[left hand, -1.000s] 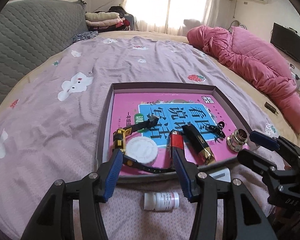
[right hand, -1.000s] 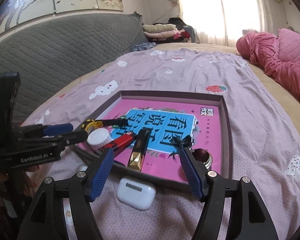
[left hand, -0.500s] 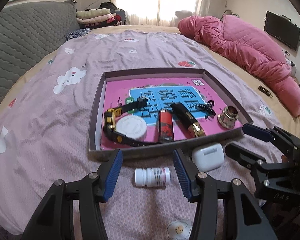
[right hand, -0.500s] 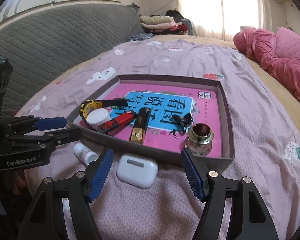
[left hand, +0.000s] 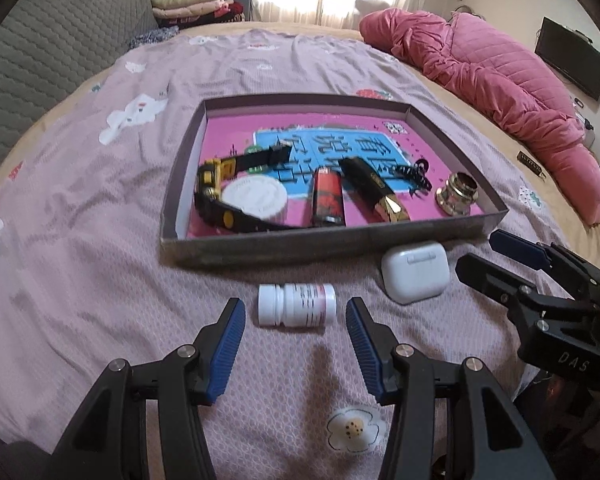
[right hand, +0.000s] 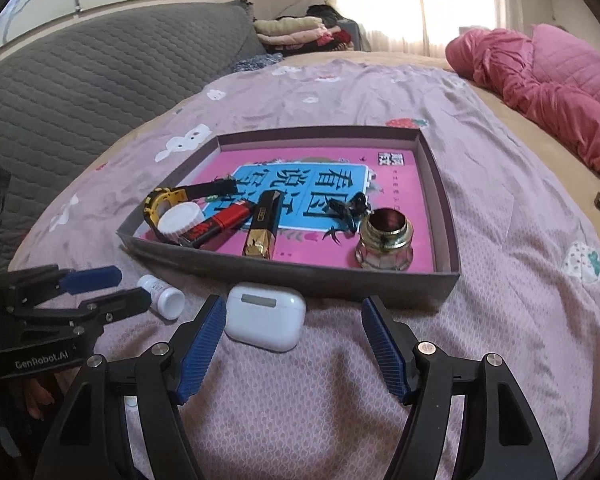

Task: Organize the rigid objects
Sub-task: 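Move the left gripper to the white pill bottle while the right gripper approaches the white earbud case, then close the left gripper on the pill bottle while the right gripper closes on the earbud case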

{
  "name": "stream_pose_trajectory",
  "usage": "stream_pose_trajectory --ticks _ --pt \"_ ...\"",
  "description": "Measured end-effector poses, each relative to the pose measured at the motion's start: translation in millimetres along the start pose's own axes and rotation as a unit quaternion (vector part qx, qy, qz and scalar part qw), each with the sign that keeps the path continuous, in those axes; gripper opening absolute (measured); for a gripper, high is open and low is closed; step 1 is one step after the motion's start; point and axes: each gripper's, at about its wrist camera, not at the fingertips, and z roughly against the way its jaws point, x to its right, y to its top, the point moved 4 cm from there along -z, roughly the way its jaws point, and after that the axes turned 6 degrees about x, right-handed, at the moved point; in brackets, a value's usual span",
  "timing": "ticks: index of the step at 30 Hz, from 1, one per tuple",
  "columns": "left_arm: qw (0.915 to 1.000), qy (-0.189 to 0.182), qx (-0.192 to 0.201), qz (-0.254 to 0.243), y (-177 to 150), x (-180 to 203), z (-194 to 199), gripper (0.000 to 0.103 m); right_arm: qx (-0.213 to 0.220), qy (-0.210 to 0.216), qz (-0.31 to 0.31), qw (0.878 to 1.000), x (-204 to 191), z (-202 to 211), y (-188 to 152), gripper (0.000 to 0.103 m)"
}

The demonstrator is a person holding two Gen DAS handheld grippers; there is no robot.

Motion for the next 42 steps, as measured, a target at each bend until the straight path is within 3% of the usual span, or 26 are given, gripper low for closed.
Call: stream_pose_trajectory --ticks 12,31,42 --pt "0.9994 -0.006 -0.025 0.021 -10.0 -6.5 -17.9 0.052 -0.021 -0.003 0.007 1.0 -10.0 -13.4 -10.5 0.072" --pt "0.9988 -0.015 -0.033 0.034 -6.1 -10.9 -34.1 0.052 -0.035 -0.01 -0.019 0.999 -18.8 -47.6 -17.4 0.073" --pt "0.999 0.009 -0.035 0.025 -5.8 -18.2 -41.4 0.052 -0.03 -0.031 -0.008 0.999 -23.9 -62.5 -19.9 0.076"
